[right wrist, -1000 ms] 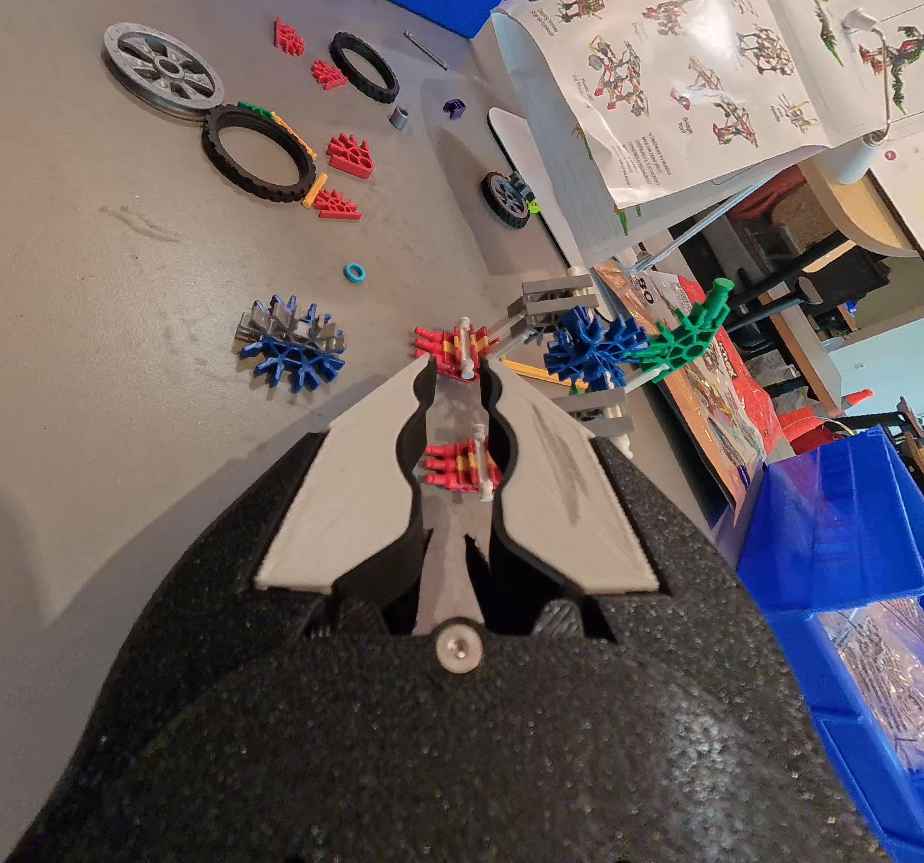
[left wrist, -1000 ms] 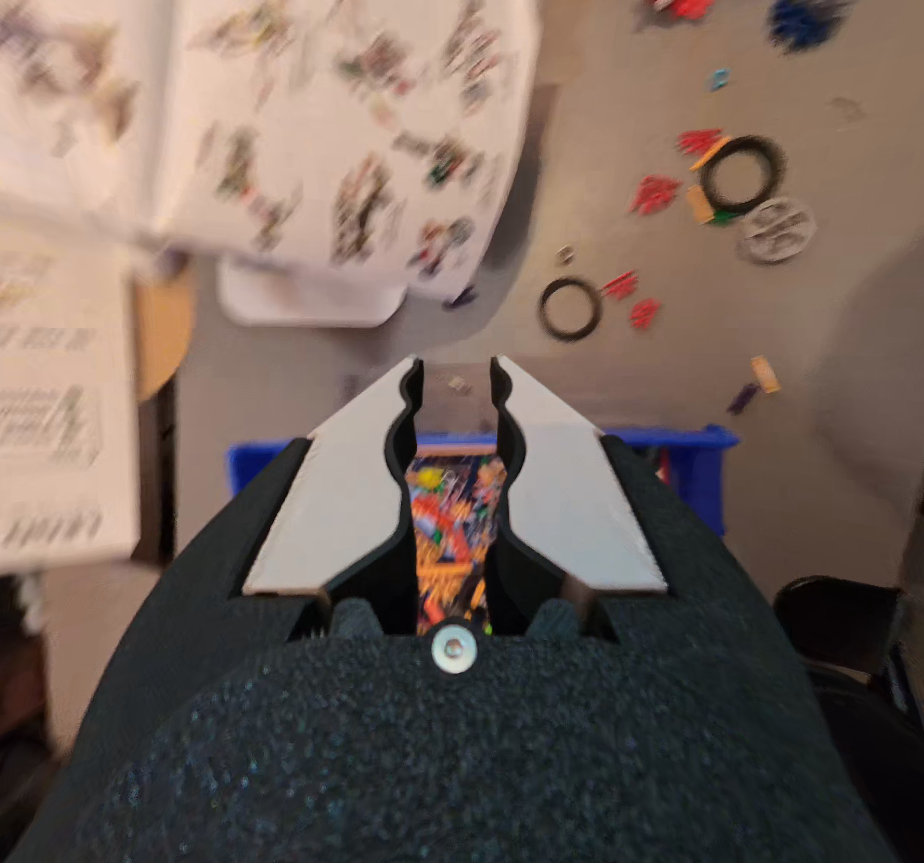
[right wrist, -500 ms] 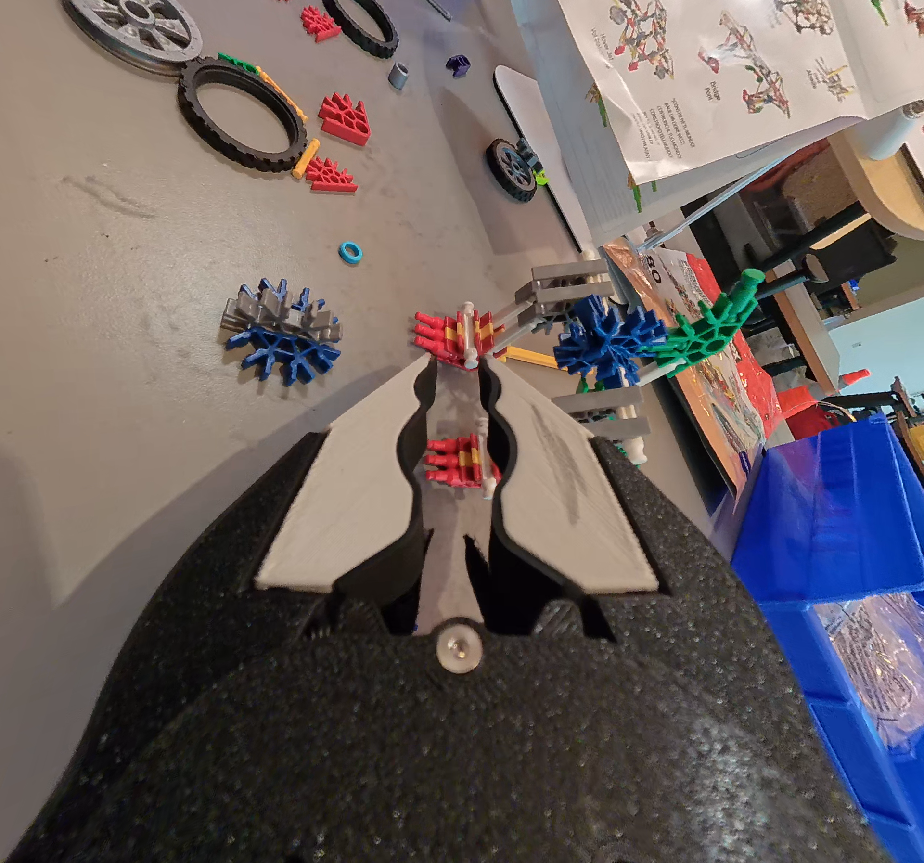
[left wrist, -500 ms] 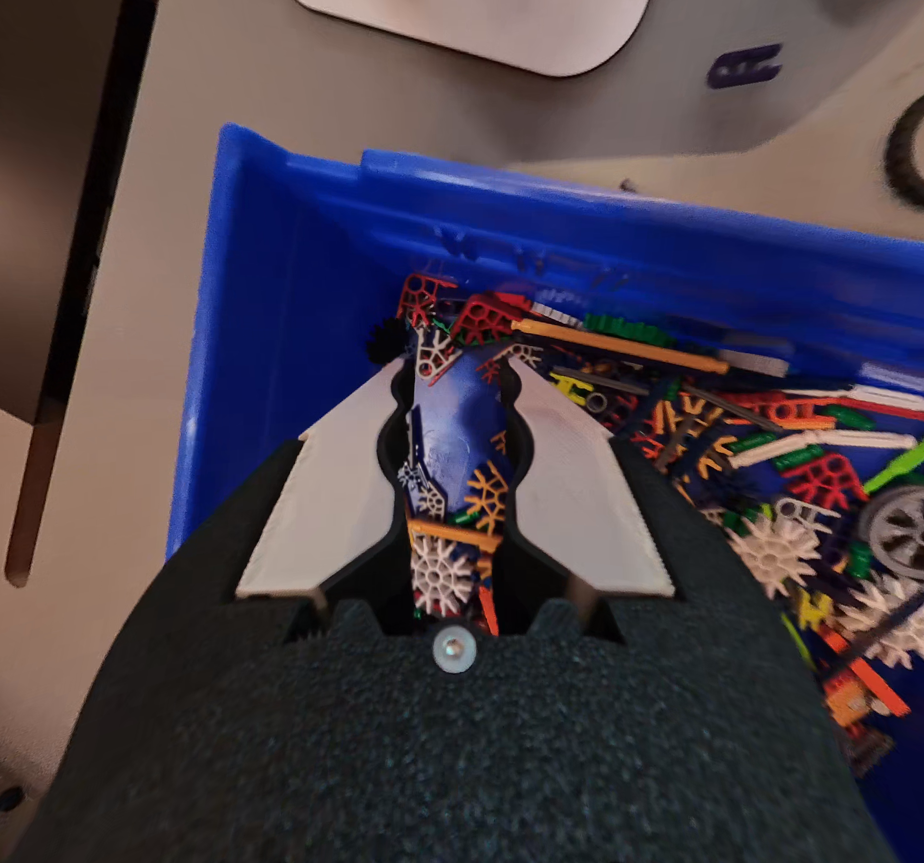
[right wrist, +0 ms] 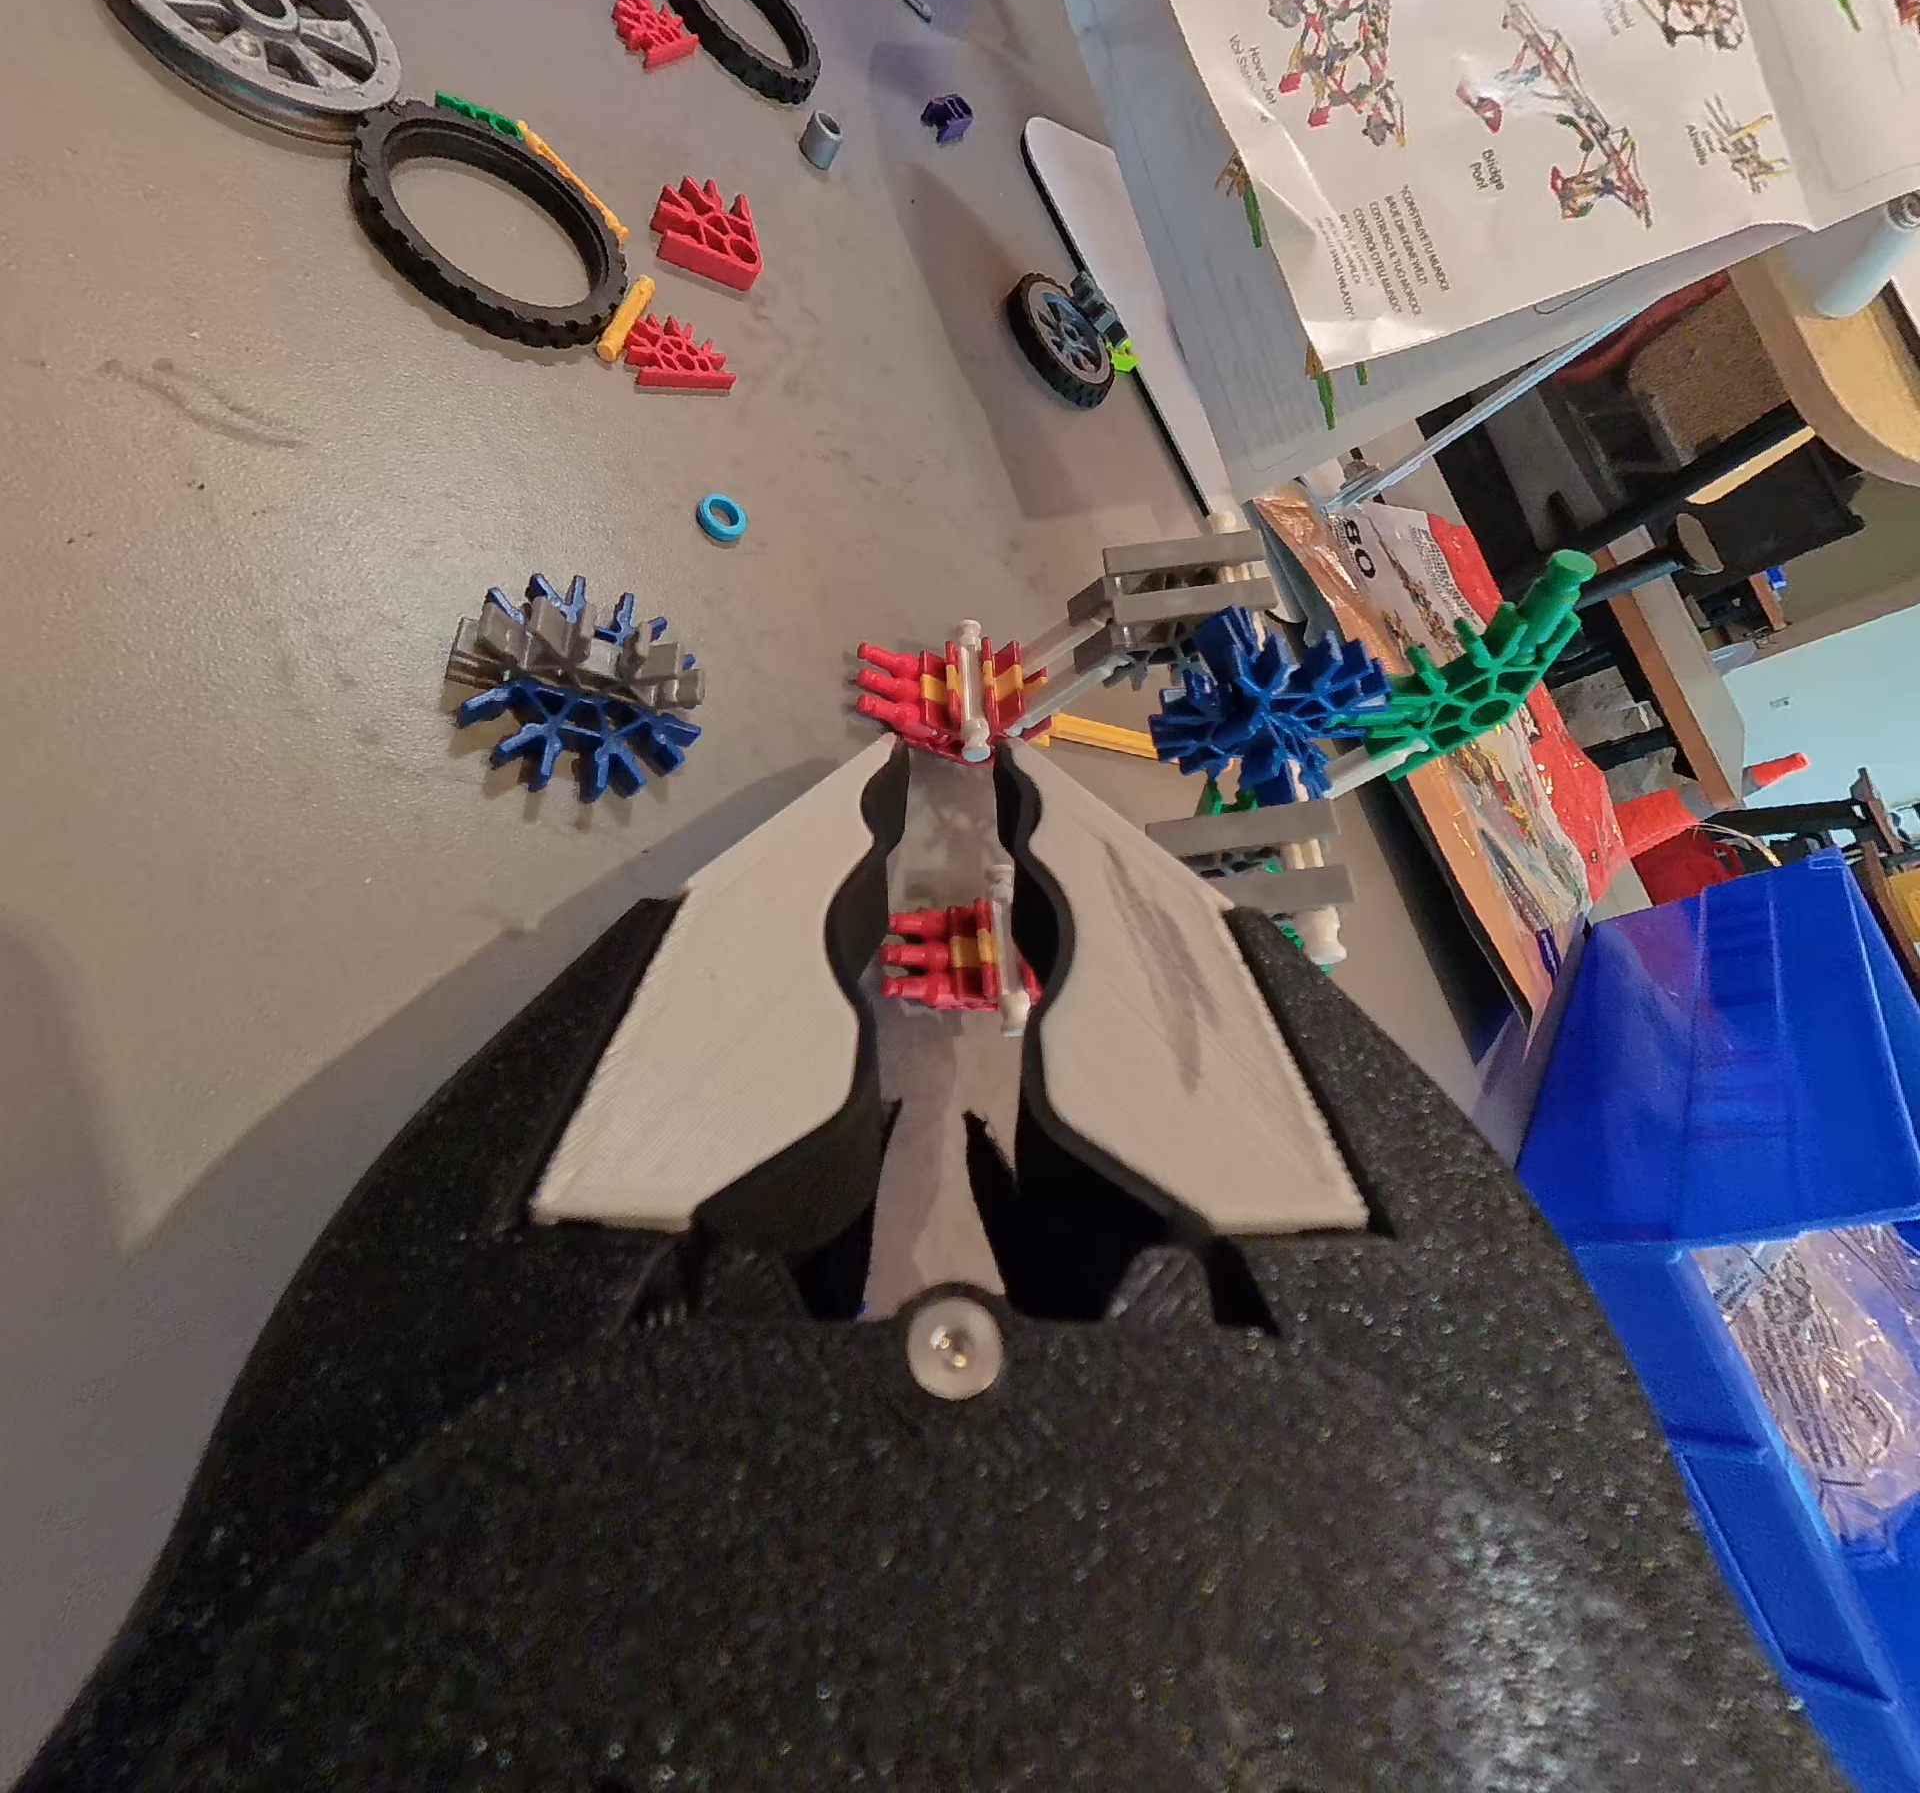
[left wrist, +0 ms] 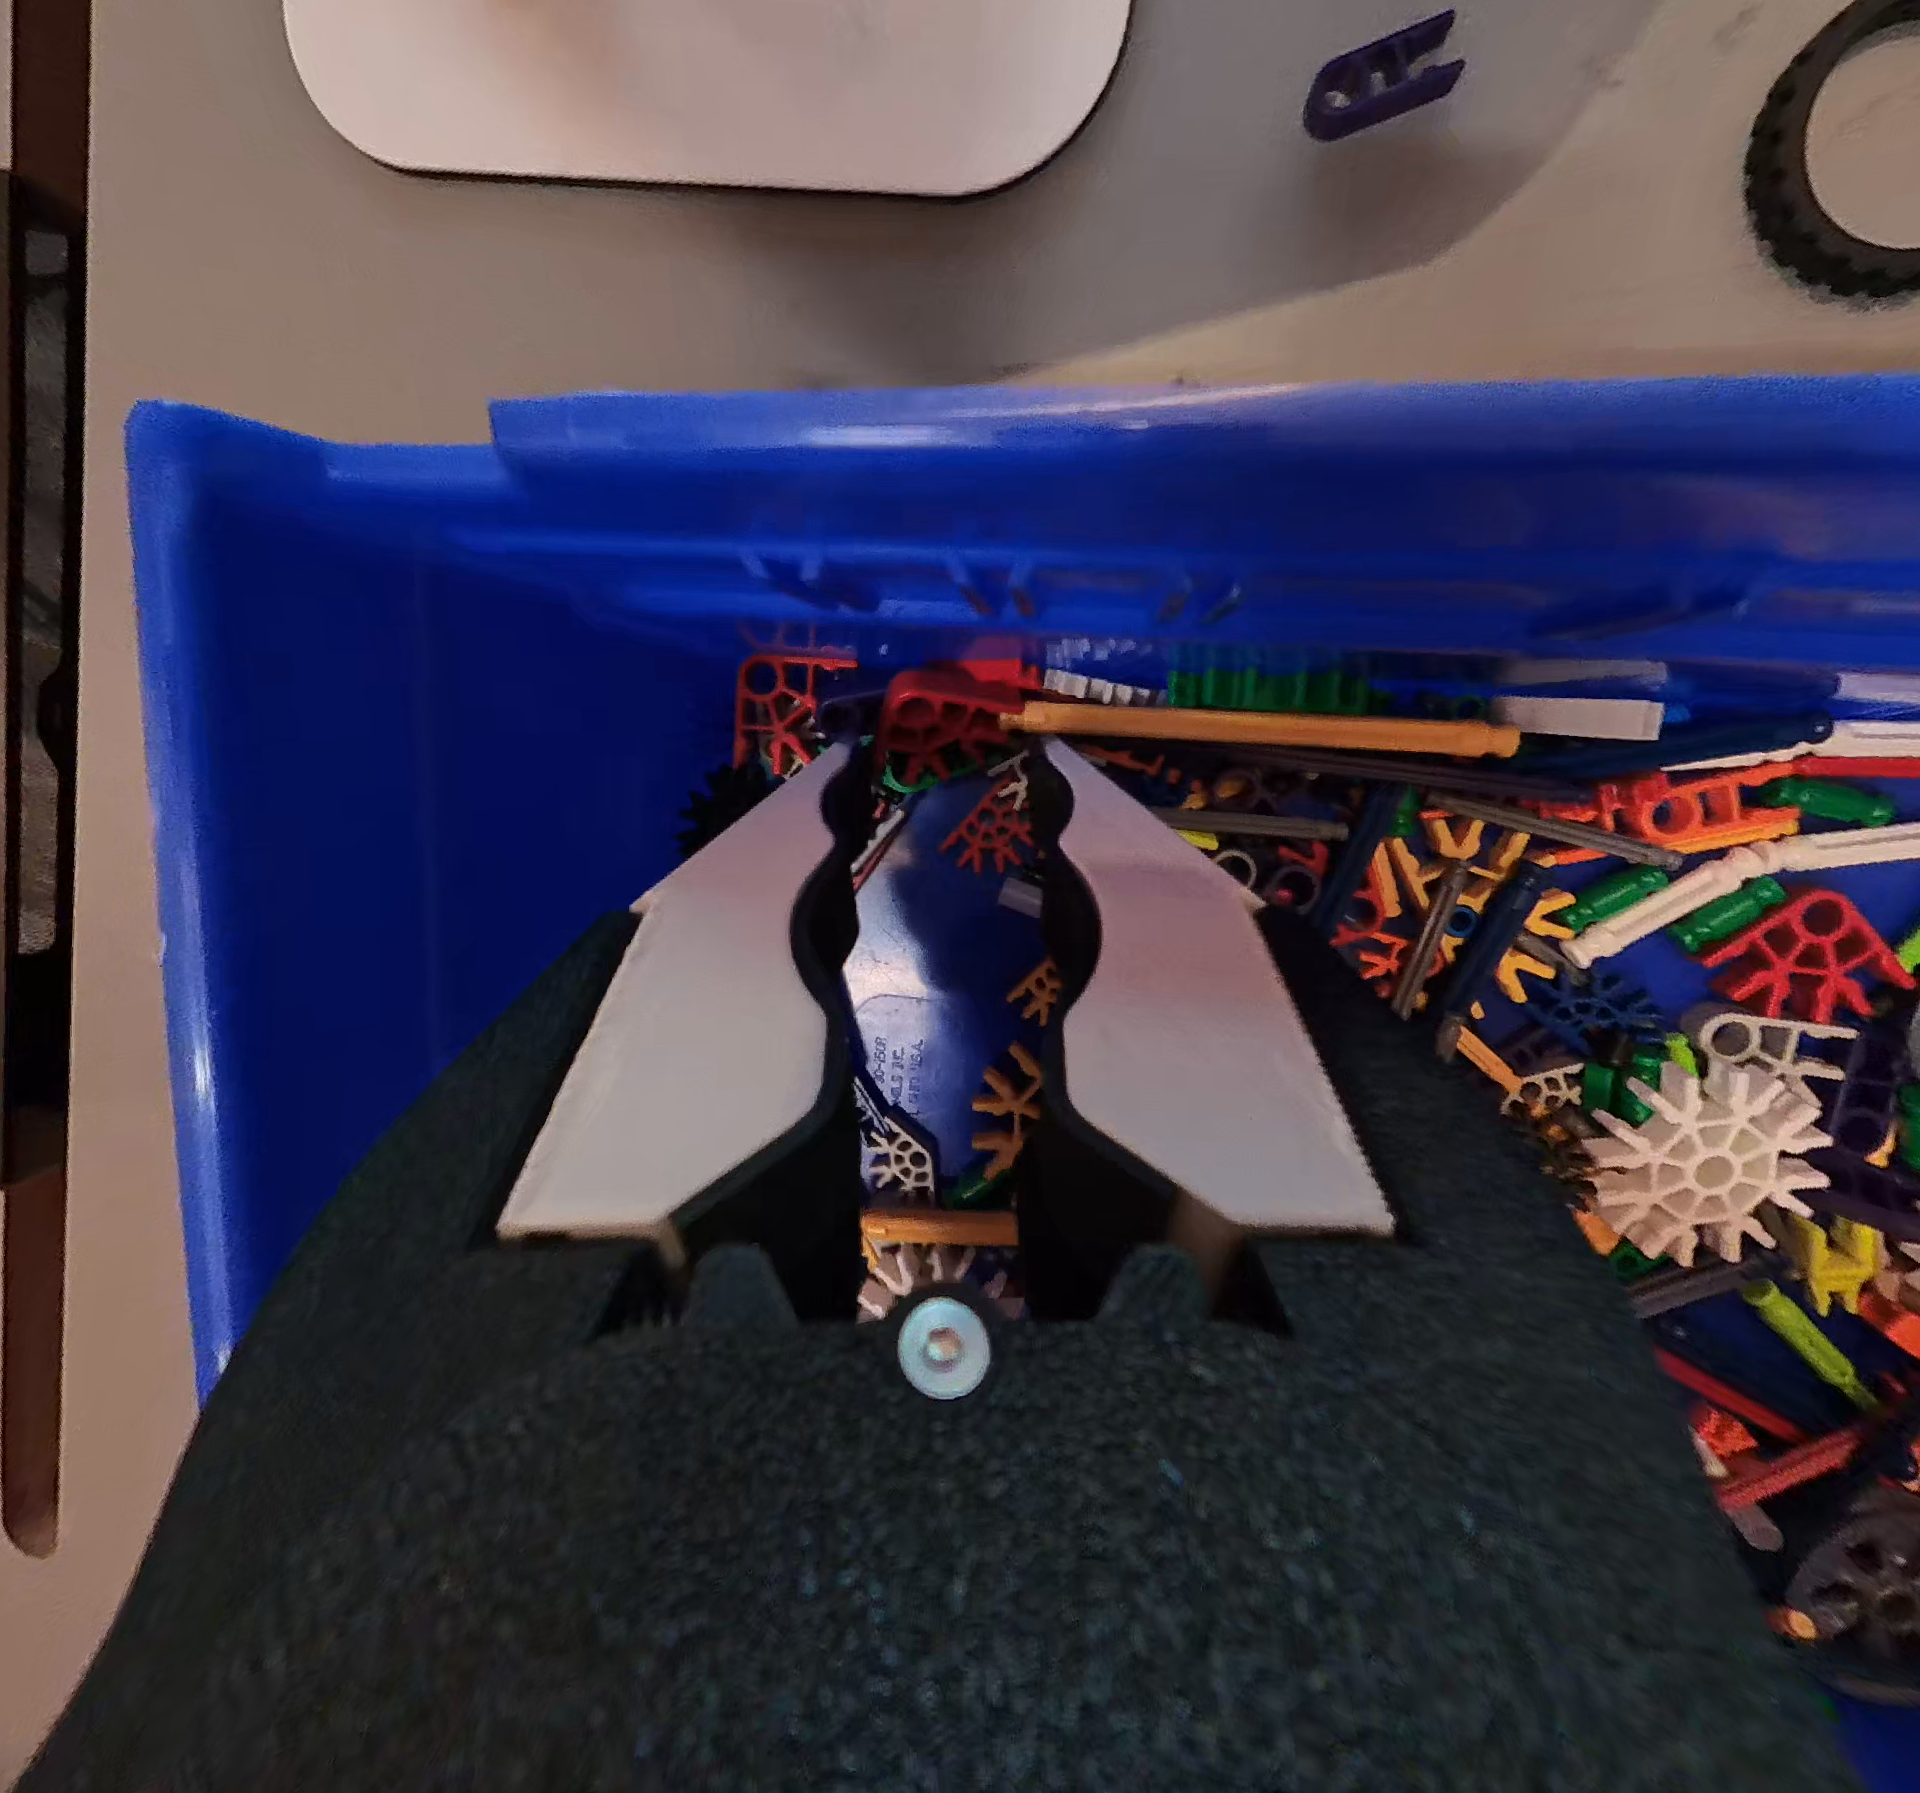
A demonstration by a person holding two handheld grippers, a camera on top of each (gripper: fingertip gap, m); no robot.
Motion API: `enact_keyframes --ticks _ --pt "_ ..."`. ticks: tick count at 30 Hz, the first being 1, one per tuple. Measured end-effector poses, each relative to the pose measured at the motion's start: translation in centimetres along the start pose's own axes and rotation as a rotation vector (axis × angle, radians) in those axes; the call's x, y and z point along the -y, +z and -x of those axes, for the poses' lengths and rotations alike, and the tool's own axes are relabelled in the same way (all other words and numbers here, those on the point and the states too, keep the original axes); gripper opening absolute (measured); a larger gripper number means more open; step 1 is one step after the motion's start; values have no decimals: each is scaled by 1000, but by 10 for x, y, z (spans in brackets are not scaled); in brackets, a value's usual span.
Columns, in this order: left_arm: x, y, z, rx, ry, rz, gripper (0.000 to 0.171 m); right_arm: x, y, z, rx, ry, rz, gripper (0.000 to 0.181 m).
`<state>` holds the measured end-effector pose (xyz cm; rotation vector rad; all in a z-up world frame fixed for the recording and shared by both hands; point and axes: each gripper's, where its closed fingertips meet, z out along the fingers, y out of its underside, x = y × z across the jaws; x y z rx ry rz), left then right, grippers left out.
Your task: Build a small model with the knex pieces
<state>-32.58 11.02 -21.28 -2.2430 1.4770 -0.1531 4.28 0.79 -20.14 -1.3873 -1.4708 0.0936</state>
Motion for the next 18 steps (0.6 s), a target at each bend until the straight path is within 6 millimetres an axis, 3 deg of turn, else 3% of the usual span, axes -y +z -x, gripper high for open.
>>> enact_keyframes --ticks 18 --pt "1 -2 -5 8 53 0 21 1 -1 0 -6 -3 -11 16"
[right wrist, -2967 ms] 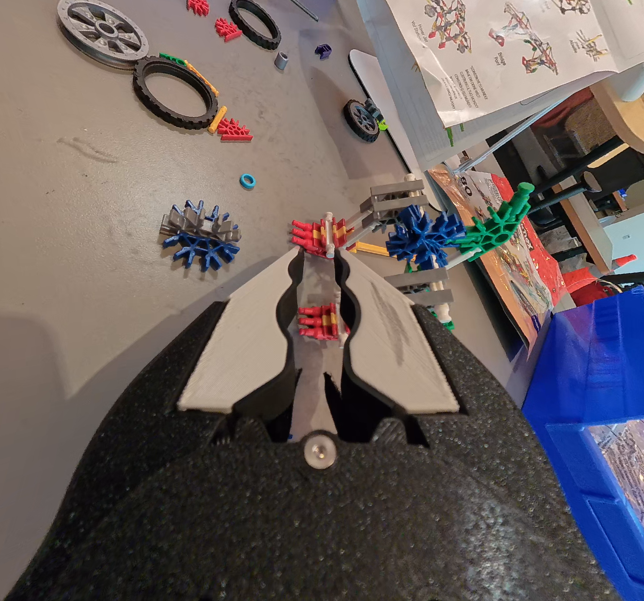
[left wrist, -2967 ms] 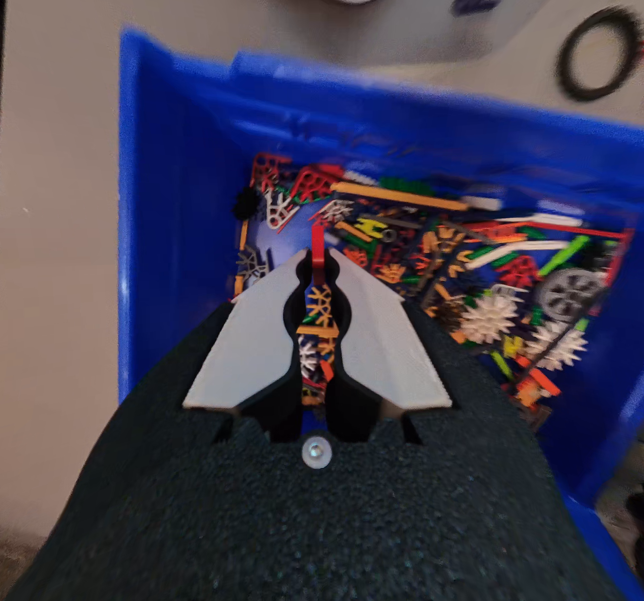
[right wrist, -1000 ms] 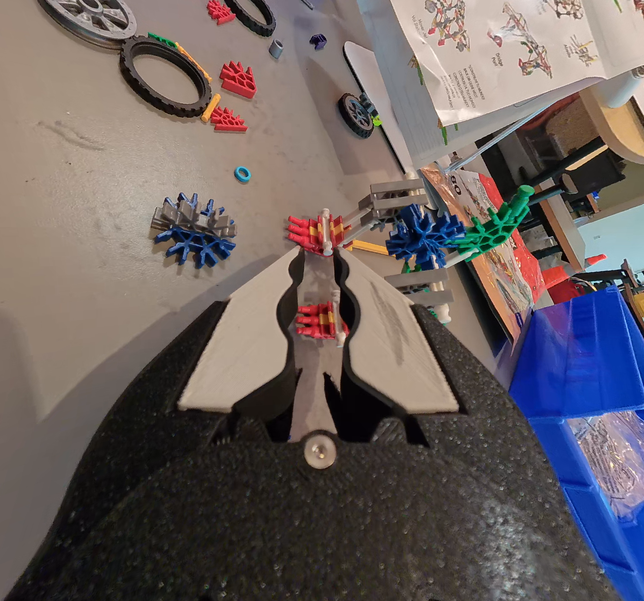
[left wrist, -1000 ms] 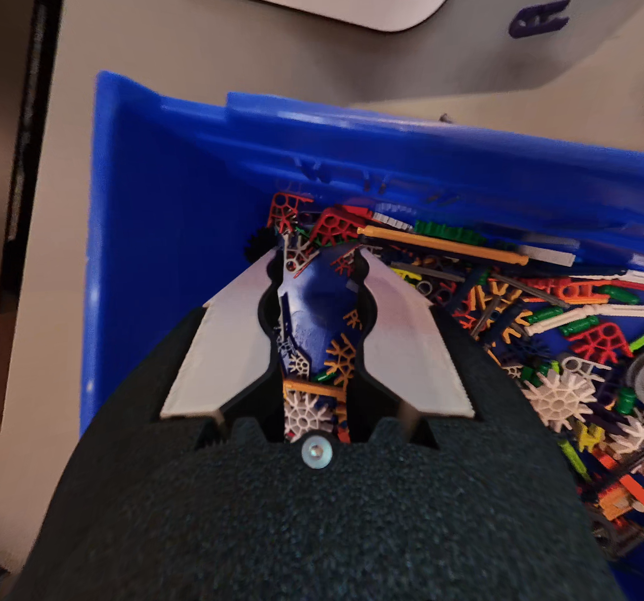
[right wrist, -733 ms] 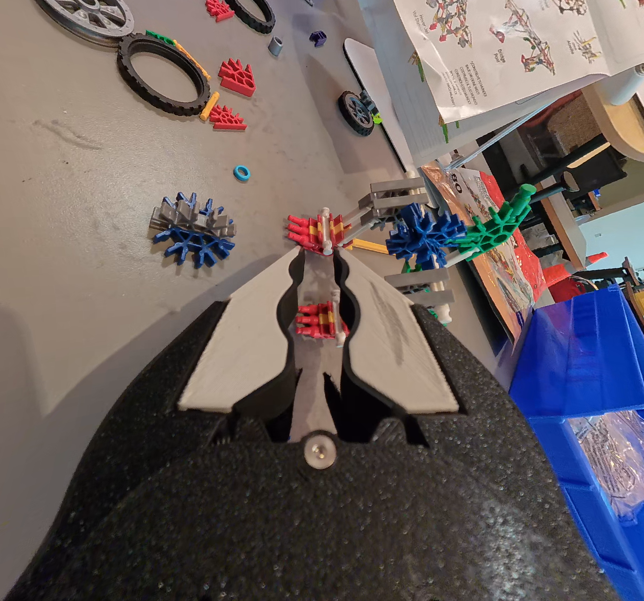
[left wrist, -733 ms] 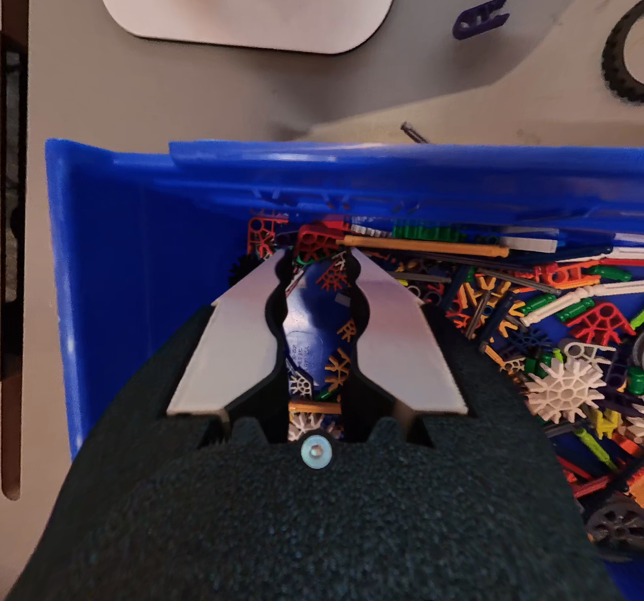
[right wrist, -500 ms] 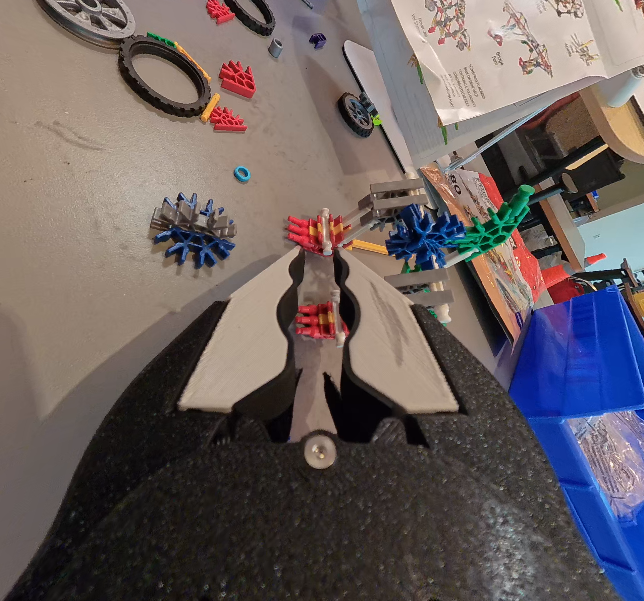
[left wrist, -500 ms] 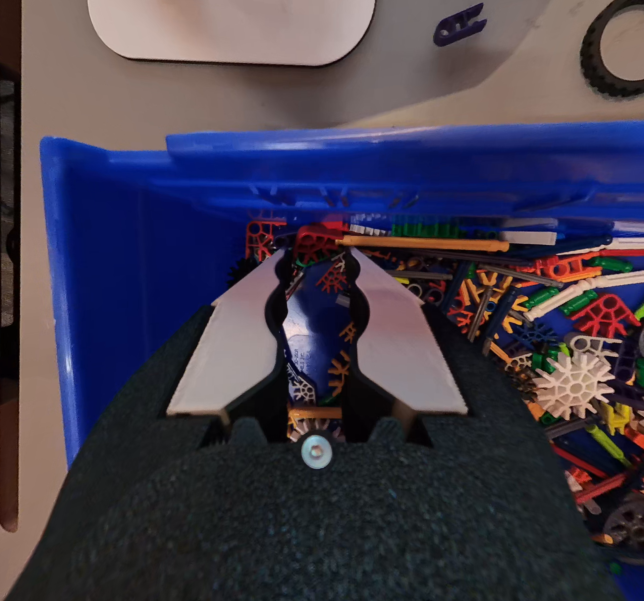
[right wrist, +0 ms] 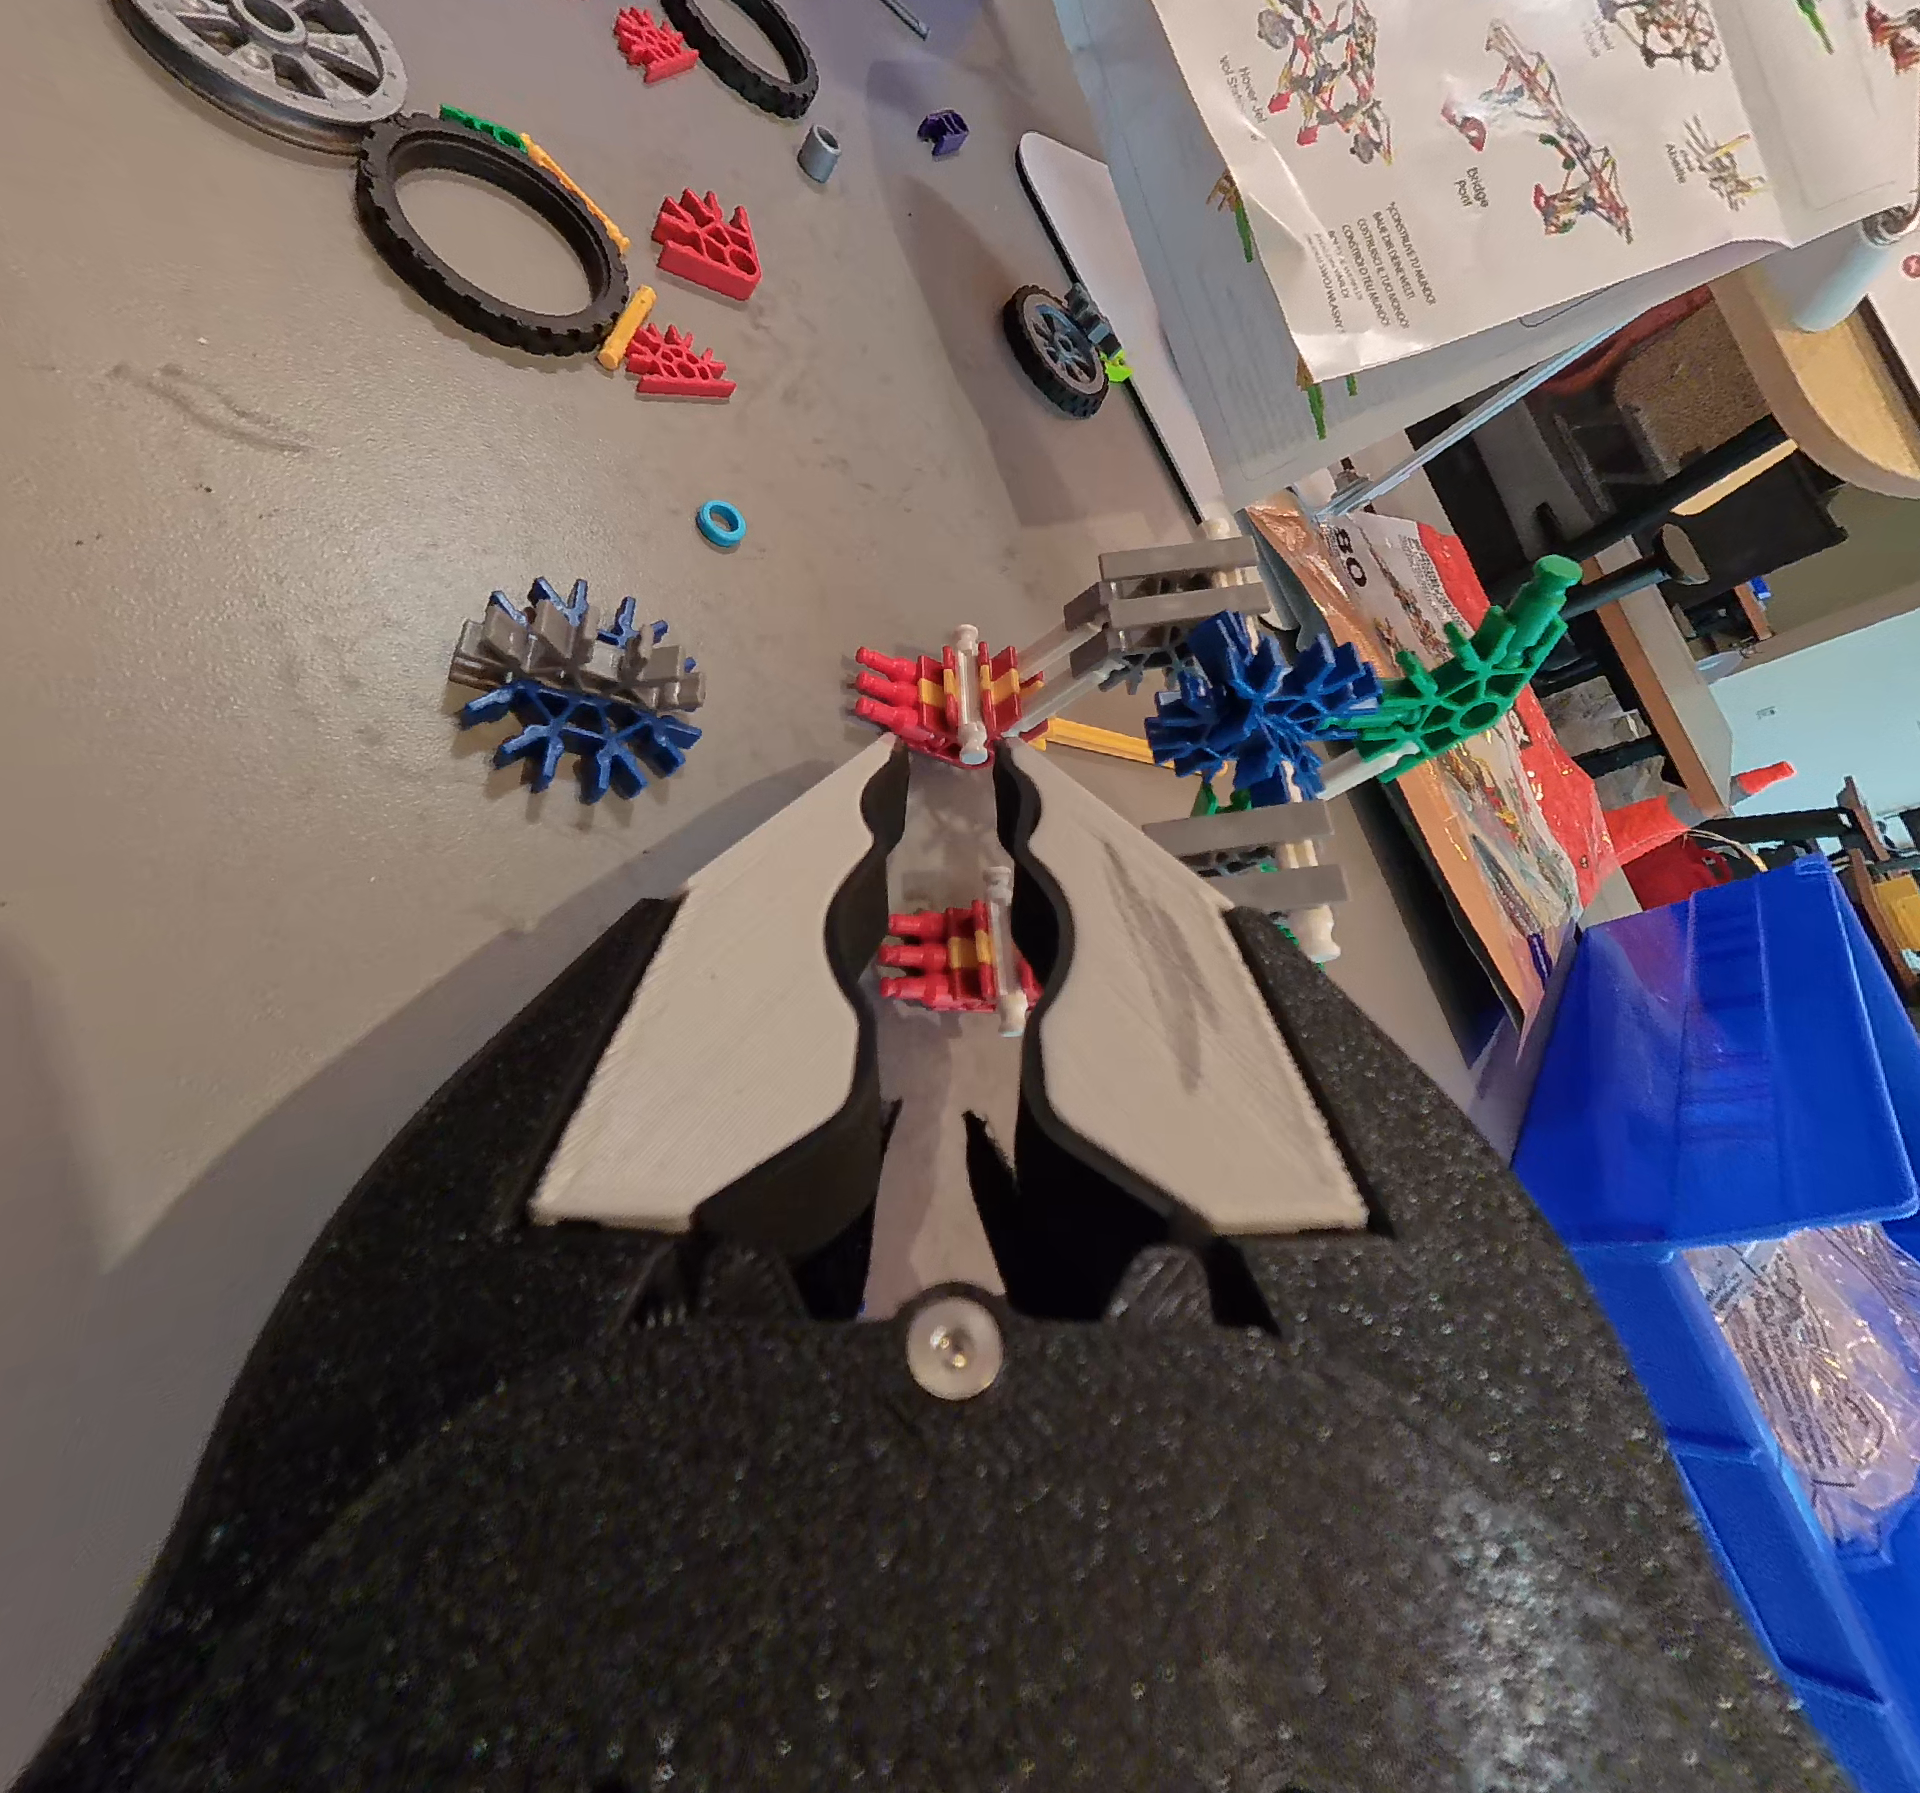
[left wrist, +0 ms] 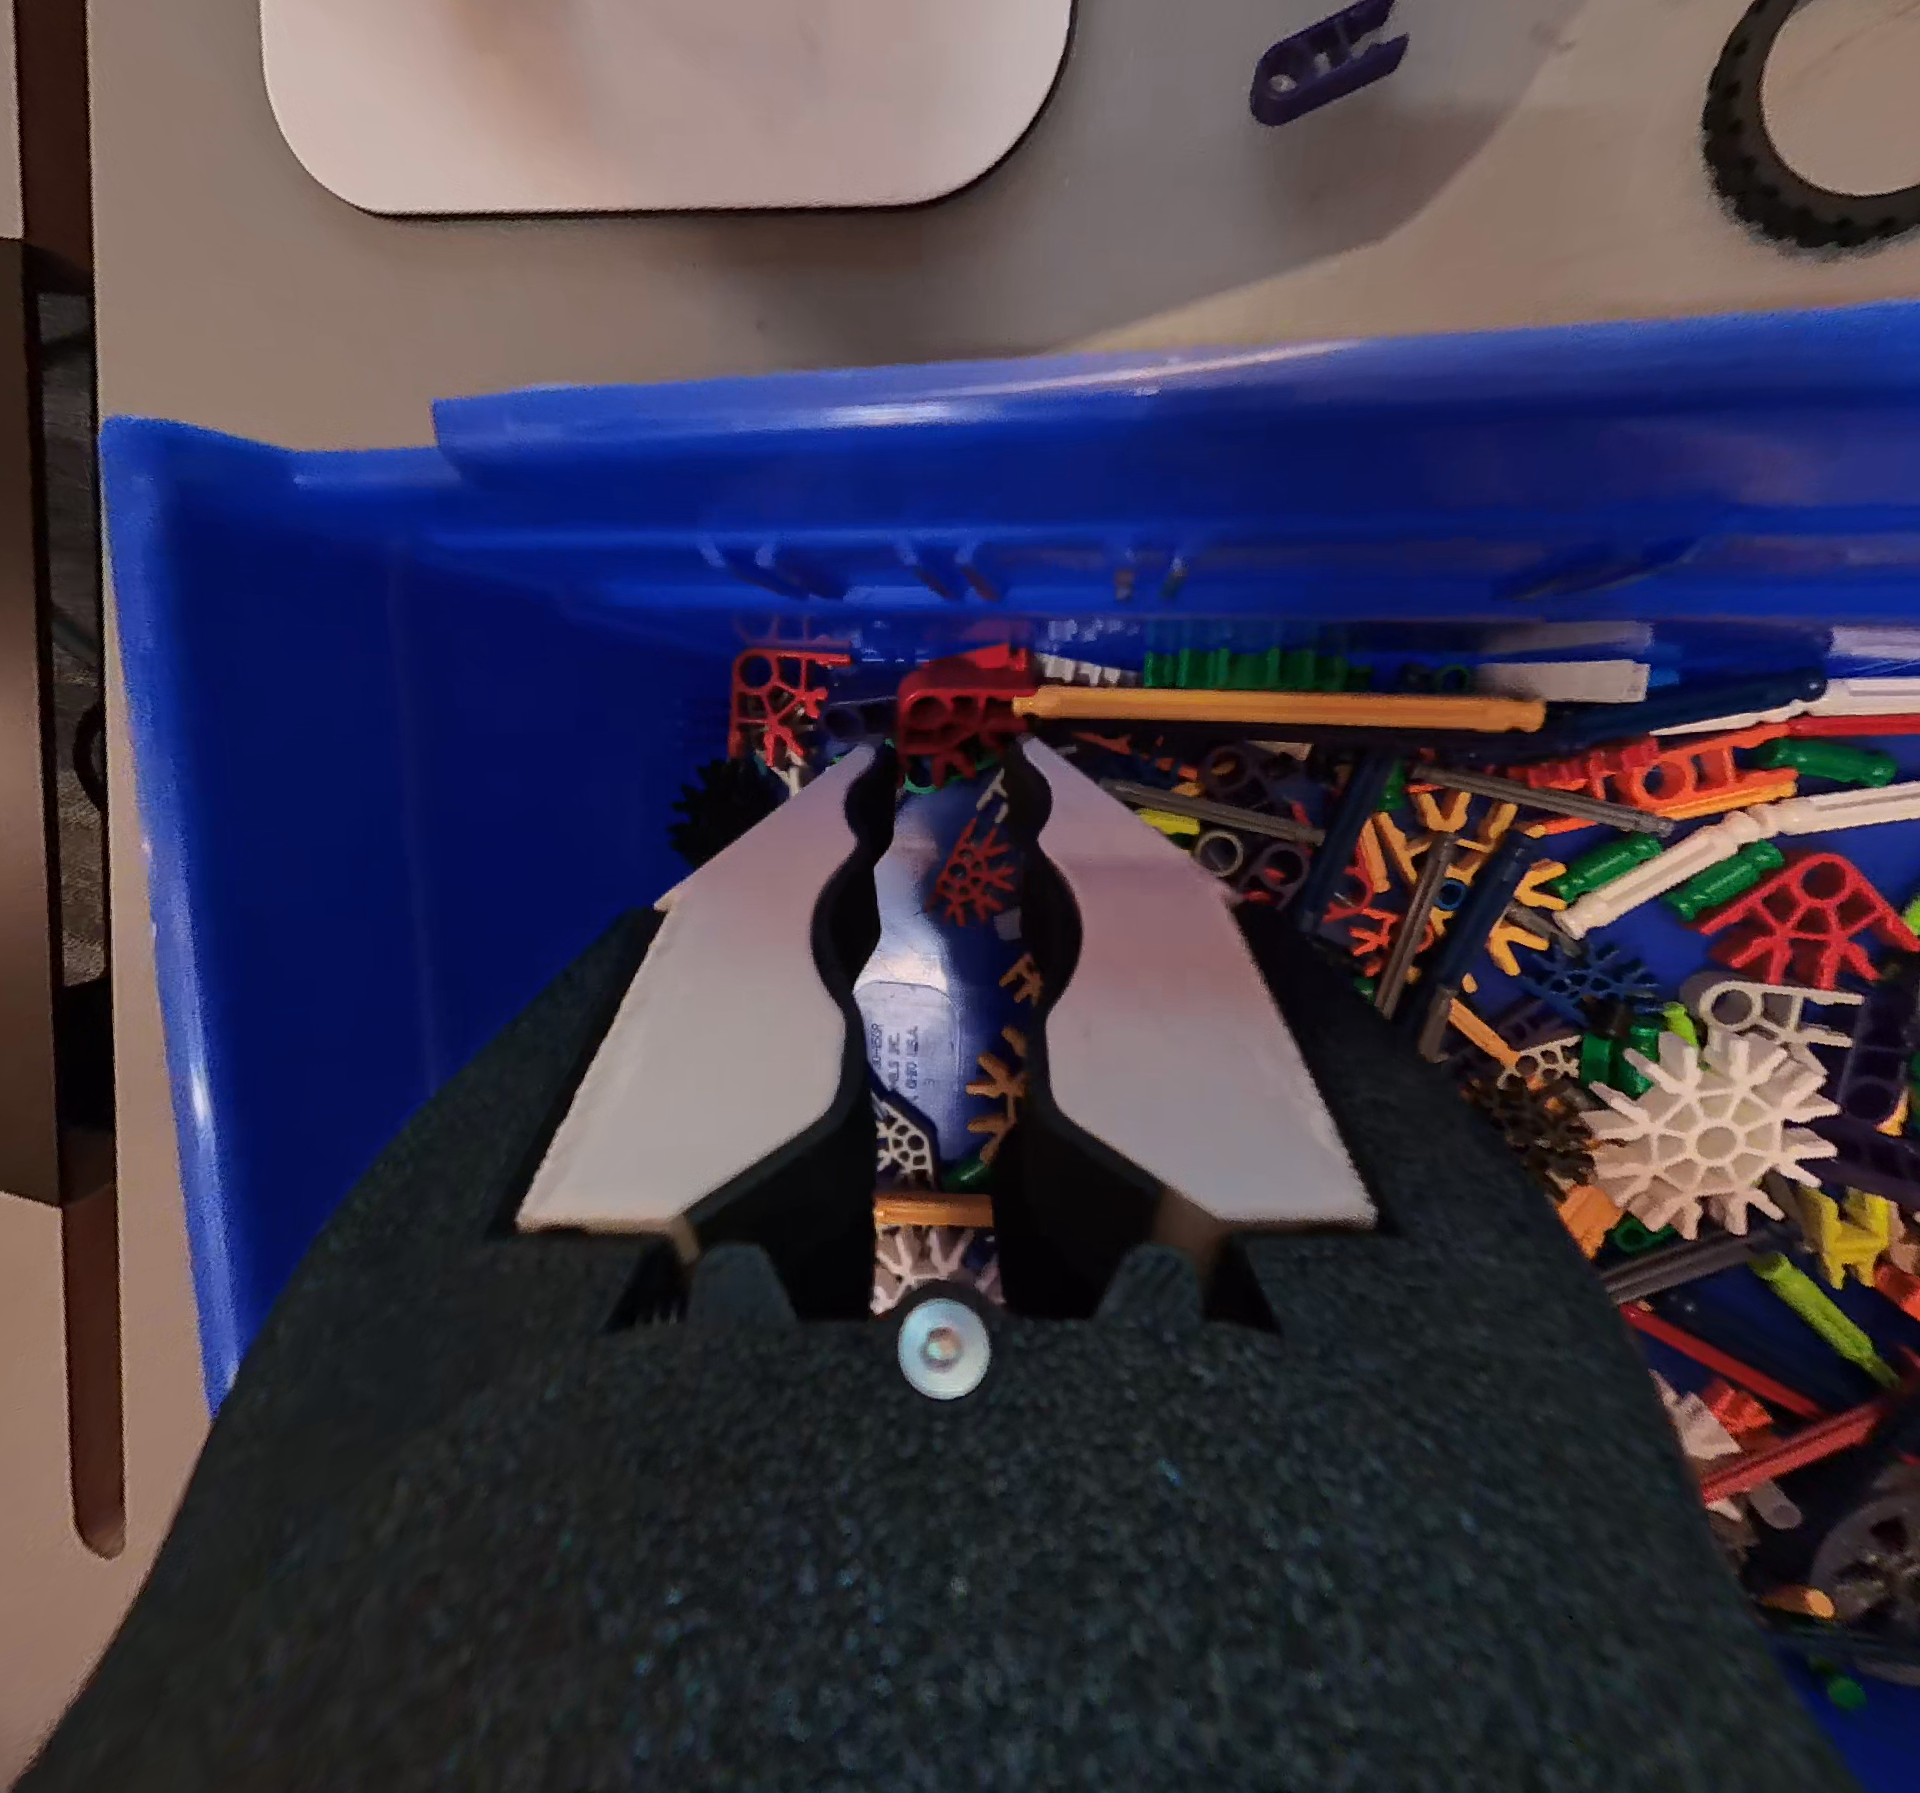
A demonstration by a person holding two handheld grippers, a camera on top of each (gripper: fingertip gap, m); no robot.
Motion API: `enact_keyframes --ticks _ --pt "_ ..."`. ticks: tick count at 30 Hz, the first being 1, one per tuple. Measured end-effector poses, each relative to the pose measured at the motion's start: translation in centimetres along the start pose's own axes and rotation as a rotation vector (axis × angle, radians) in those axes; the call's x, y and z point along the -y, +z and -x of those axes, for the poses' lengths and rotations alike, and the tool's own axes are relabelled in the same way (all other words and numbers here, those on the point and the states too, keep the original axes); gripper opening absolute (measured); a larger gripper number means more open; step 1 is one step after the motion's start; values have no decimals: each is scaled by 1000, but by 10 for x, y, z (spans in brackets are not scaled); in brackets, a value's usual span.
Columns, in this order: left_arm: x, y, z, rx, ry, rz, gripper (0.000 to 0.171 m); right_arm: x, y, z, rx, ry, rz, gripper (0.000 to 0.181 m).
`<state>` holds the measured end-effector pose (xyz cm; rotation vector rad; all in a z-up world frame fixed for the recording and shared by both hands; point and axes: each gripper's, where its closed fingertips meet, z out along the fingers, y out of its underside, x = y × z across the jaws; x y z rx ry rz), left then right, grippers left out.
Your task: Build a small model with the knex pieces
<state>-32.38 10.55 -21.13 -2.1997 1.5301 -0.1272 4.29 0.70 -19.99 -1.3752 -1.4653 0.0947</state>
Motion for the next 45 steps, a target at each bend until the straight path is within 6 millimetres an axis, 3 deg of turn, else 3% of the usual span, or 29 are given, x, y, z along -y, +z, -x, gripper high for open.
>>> enact_keyframes --ticks 7,21,26,30,37,41,45 --pt "0 -9 -2 34 5 -2 20 1 -1 0 -3 -2 -5 16" --pt "-14 -74 10 241 -9 -10 20 1 -1 0 -8 -14 -8 16" --pt "-10 -87 0 270 18 26 20 1 -1 0 -11 -18 -10 16" --pt "-7 -89 -16 185 -22 3 20 2 -2 1 -15 -24 -14 16" --pt "-18 -82 -67 17 28 115 20 2 -3 1 -17 -28 -21 16" --pt "-11 -88 -89 -128 -56 42 20 3 -3 1 -16 -31 -24 16" --pt "-16 -77 -121 -235 -29 82 20 3 -3 1 -17 -29 -28 16"
